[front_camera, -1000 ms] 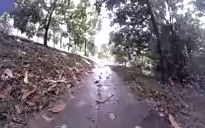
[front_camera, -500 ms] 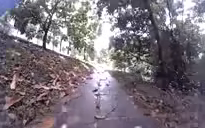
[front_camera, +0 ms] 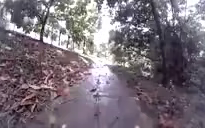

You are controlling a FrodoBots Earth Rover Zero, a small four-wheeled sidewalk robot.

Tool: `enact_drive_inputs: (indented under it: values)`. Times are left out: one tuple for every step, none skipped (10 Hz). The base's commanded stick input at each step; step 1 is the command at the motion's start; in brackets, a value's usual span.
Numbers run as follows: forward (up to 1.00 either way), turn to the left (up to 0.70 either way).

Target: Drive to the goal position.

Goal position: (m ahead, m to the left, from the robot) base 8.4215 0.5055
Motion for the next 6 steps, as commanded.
enact_drive_inputs:
  values:
    - [0.7, 0.09]
    - [0.7, 0.0]
    - [0.7, 0.0]
    - [0.7, 0.09]
    - [0.7, 0.15]
    - [0.7, 0.05]
